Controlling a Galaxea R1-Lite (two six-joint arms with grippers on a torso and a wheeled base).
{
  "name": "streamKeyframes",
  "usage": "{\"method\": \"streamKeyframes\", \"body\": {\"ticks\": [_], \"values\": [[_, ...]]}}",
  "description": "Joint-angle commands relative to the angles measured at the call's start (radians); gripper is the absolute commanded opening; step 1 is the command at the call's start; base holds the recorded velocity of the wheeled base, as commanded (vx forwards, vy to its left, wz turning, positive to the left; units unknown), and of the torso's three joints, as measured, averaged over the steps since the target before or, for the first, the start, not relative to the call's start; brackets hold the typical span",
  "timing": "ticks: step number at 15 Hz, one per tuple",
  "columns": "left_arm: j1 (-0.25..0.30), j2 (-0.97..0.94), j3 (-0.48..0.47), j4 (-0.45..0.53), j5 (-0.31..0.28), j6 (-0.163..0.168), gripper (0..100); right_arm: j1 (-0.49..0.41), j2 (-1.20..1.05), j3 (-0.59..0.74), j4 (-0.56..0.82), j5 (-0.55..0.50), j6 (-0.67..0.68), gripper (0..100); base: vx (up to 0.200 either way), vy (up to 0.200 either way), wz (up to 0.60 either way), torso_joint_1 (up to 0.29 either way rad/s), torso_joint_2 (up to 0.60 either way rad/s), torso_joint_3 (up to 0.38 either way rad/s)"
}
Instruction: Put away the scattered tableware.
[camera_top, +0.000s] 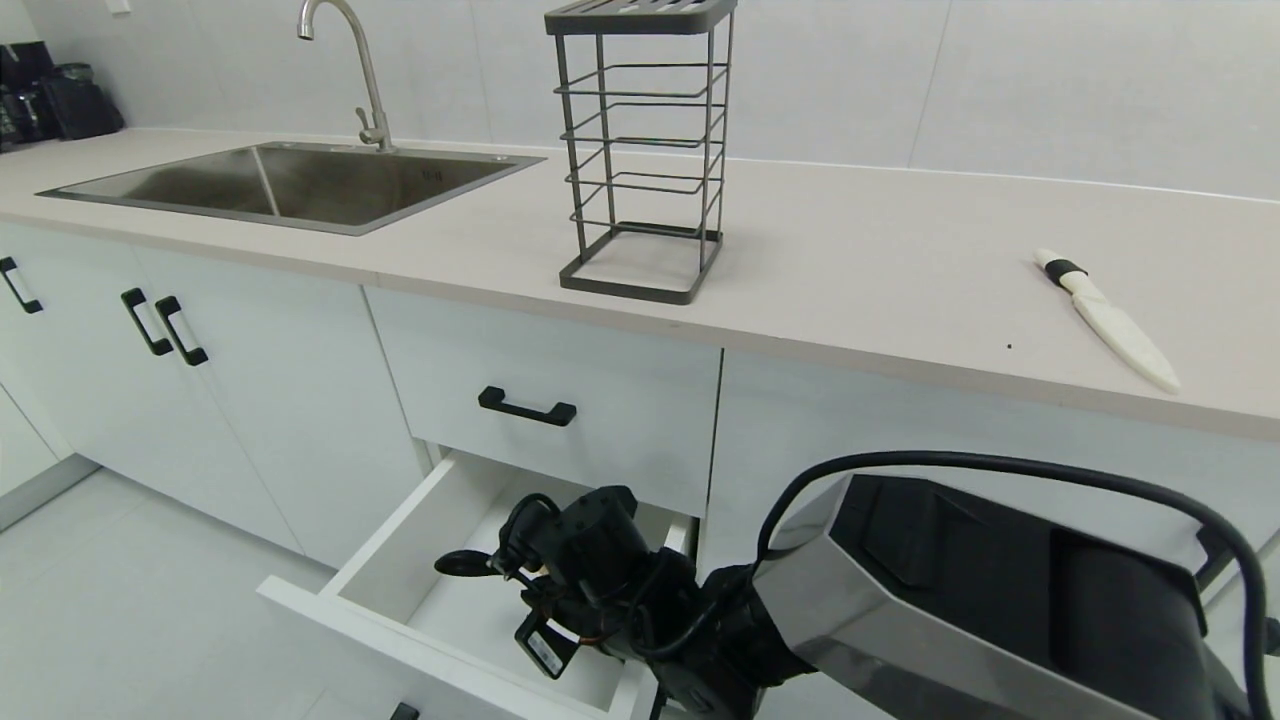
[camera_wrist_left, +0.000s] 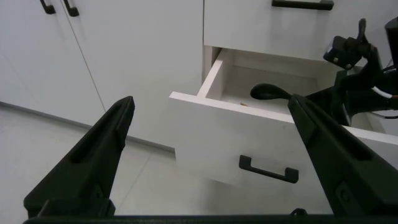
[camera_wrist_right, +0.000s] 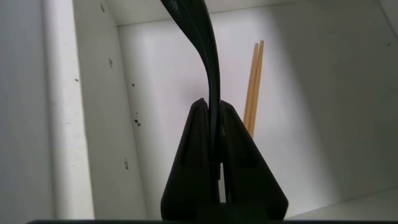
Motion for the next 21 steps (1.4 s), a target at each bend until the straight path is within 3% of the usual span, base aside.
{"method": "streamKeyframes", "body": {"ticks": [1,7,14,15,21], "values": [[0.000,0.001,0.000,0.000,0.000,0.000,100,-0.003,0.053,-0.044,-0.001,0.000,-0.001,0,0.000,0.000,0.00,0.000,0.00,0.000],[0.000,0.001,0.000,0.000,0.000,0.000,100,-0.009,0.135,-0.159,0.045,-0.003,-0.001,0,0.000,0.000,0.00,0.000,0.00,0.000],[0.000,0.001,0.000,0.000,0.000,0.000,100,0.000,0.153,-0.189,0.094,-0.002,-0.033,0,0.000,0.000,0.00,0.000,0.00,0.000],[0.000,0.001,0.000,0.000,0.000,0.000,100,0.001,0.153,-0.199,0.117,0.001,-0.034,100,0.000,0.000,0.00,0.000,0.00,0.000],[0.000,0.001,0.000,0.000,0.000,0.000,100,0.000,0.128,-0.207,0.114,-0.002,-0.042,100,0.000,0.000,0.00,0.000,0.00,0.000]]}}
